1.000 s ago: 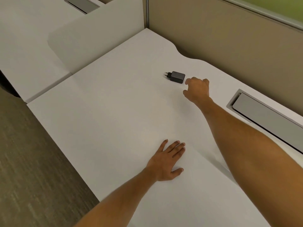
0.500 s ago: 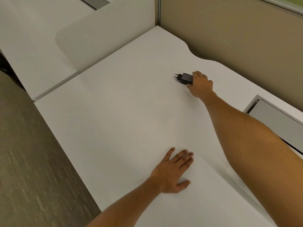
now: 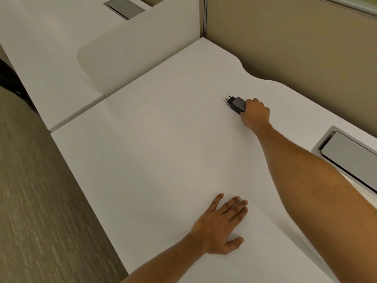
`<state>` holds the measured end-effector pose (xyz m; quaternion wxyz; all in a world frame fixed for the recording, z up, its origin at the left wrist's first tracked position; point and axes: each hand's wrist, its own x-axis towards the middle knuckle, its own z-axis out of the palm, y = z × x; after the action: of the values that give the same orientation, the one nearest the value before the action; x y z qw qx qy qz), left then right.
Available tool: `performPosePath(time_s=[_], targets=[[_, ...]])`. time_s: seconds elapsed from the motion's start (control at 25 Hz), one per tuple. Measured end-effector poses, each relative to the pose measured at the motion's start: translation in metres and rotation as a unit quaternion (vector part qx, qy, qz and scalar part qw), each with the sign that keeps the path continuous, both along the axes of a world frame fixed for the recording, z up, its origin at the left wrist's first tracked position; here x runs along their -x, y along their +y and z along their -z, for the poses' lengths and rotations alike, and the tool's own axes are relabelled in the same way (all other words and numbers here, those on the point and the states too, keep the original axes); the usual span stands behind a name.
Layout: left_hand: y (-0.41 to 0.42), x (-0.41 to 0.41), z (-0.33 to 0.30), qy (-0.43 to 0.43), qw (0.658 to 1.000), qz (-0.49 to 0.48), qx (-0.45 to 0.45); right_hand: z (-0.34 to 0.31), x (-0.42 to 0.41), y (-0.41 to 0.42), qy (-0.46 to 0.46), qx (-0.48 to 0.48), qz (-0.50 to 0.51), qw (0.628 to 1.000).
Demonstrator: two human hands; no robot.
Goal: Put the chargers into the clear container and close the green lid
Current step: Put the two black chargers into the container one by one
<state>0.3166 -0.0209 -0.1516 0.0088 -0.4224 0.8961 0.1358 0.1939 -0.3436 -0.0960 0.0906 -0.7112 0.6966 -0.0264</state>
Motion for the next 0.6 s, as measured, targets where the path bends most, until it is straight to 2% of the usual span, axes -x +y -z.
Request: performPosePath(time_s=[0.32, 0.6], targets=[[0.002, 0.0, -0.001, 0.0, 1.0, -0.006, 0.0, -0.008, 0.011, 0.037, -0.051, 0.02, 0.009, 0.998], [0.001, 0.0, -0.007, -0.003, 1.0, -0.005, 0.008, -0.055, 0.047, 0.088, -0.071, 0.085, 0.025, 0.994]])
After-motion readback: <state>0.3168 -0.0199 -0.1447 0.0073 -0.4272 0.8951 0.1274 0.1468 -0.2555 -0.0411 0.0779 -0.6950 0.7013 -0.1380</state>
